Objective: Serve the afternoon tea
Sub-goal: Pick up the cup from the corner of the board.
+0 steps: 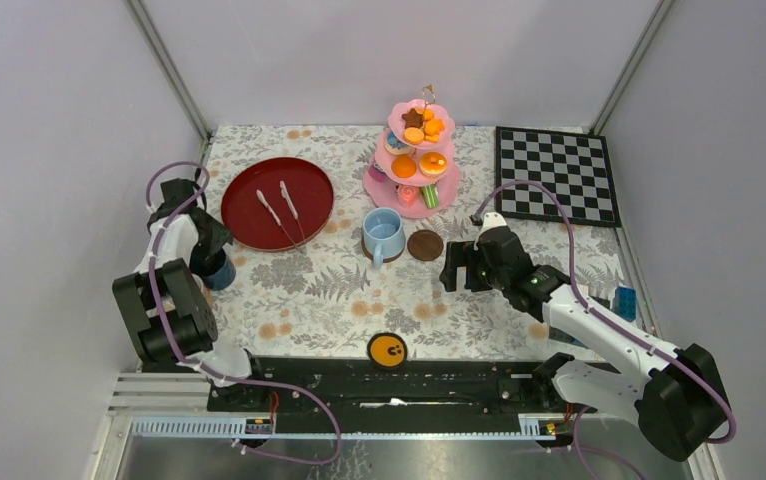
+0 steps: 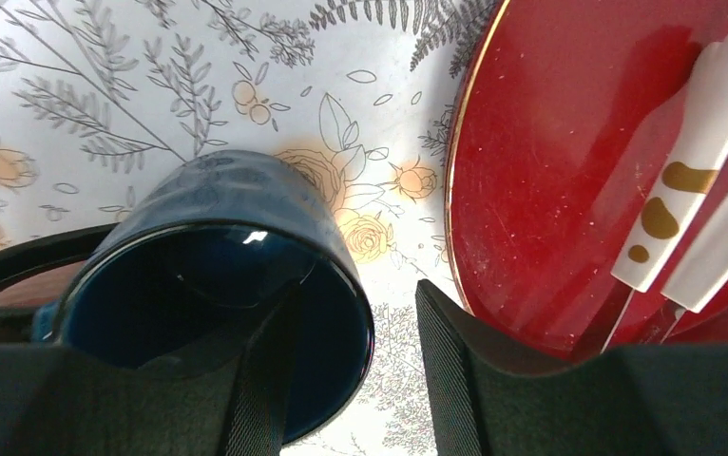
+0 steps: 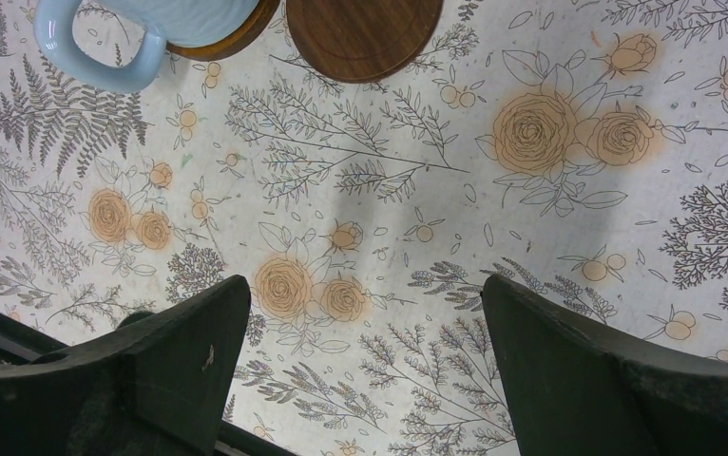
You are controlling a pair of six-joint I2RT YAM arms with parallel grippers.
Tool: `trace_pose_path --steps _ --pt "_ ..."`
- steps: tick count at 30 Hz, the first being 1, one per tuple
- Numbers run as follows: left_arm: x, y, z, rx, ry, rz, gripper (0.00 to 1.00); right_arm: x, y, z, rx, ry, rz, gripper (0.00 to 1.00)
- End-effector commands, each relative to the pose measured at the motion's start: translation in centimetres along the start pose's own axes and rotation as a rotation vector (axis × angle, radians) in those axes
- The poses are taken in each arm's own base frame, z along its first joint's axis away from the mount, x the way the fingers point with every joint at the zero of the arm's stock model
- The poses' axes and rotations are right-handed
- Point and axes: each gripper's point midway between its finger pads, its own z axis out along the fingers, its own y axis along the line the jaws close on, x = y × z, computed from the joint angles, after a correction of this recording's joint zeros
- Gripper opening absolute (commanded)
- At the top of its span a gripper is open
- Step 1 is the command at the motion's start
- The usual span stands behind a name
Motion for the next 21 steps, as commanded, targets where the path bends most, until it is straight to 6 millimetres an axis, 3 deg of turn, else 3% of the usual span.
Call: trace_pose_path --steps 1,7,12,17,21 --pt "0.6 -0.9 1.8 0.034 0.035 -0.015 0.49 -0.7 -0.2 0.0 0.01 -0.027 -0.015 1.0" --pt "0.8 -0.8 1.4 0.018 0.012 0.022 0.19 -0.7 -0.3 0.0 0.014 -0.028 -0.015 1.0" --pt "0.7 -0.9 0.1 0.038 -0.011 0.028 0.04 -0.9 -0.2 -0.2 0.013 -0.031 -0.014 1.0" --pt "-0.3 -2.1 -2.6 0.103 -0.048 0.017 0.0 -1.1 -0.2 -0.3 0.015 -0.035 -0.012 1.0" --pt "-1.2 -4.4 -6.5 0.214 -0.07 0.012 0.0 -1.3 -0.1 -0.3 0.017 -0.036 -0.013 1.0"
